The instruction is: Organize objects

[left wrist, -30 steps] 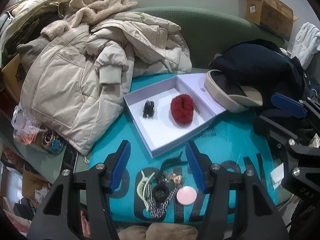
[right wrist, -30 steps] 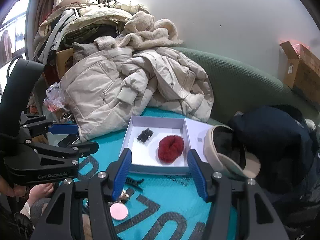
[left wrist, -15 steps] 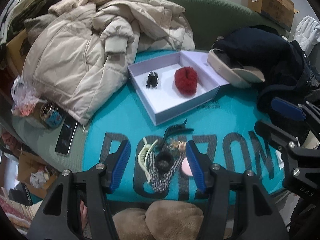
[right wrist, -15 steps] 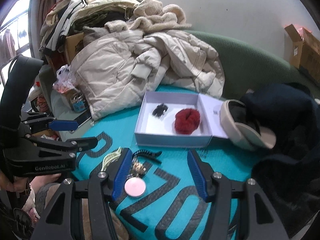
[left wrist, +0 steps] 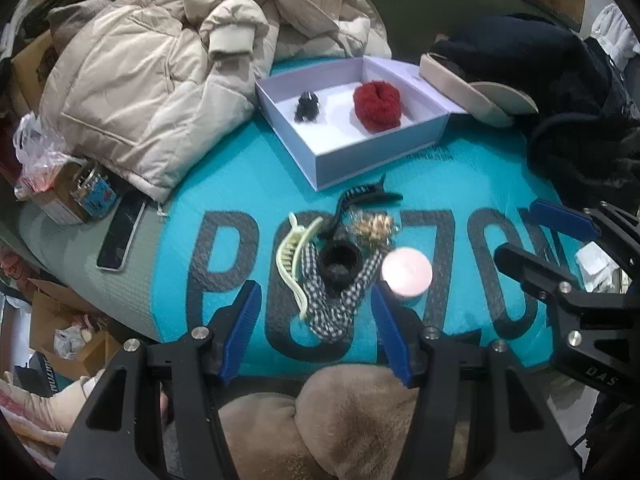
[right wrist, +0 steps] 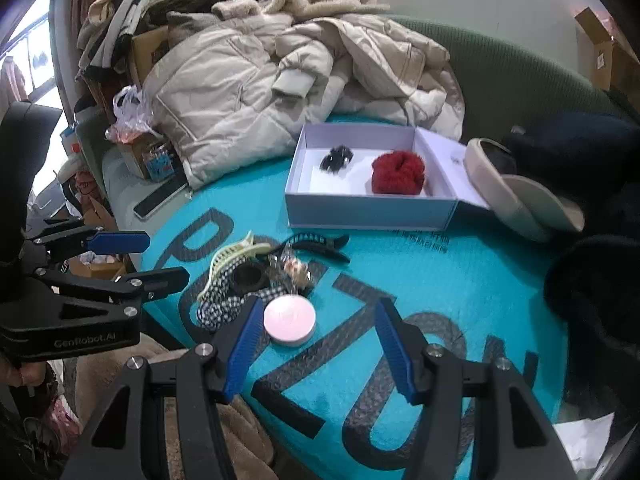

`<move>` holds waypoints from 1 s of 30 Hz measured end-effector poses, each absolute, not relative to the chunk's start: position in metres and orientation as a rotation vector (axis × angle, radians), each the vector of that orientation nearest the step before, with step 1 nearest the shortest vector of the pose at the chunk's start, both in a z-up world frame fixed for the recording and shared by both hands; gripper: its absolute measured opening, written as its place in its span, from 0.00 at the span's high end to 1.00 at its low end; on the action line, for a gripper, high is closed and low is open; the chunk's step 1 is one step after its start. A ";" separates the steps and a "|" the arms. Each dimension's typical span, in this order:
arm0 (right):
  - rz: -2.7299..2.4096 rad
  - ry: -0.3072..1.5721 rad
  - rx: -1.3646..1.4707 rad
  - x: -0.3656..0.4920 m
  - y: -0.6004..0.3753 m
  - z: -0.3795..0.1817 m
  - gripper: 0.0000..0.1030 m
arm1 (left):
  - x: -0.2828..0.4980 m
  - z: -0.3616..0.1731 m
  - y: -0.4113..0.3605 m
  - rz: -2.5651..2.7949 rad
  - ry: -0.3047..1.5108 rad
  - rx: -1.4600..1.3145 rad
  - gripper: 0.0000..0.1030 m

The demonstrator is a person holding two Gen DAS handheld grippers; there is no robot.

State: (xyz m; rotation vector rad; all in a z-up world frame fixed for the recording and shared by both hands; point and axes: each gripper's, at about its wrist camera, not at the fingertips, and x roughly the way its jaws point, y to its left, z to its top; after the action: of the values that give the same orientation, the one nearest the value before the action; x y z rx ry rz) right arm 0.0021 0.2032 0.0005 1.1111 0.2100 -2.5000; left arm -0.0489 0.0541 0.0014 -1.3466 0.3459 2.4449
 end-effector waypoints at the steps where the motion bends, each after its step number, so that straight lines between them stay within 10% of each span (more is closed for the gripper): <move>1: -2.496 0.208 1.119 0.002 0.203 -0.003 0.44 | -0.048 -0.001 0.055 2.441 0.344 -1.352 0.46; 30: -2.353 0.232 1.262 -0.019 0.191 -0.068 0.36 | -0.061 -0.078 0.064 2.281 0.309 -1.479 0.46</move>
State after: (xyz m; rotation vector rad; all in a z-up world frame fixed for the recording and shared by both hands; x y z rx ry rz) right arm -0.0187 0.1915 -0.0680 1.2622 0.2321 -2.3530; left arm -0.0606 0.0636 -0.0785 -1.4791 0.3087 2.2813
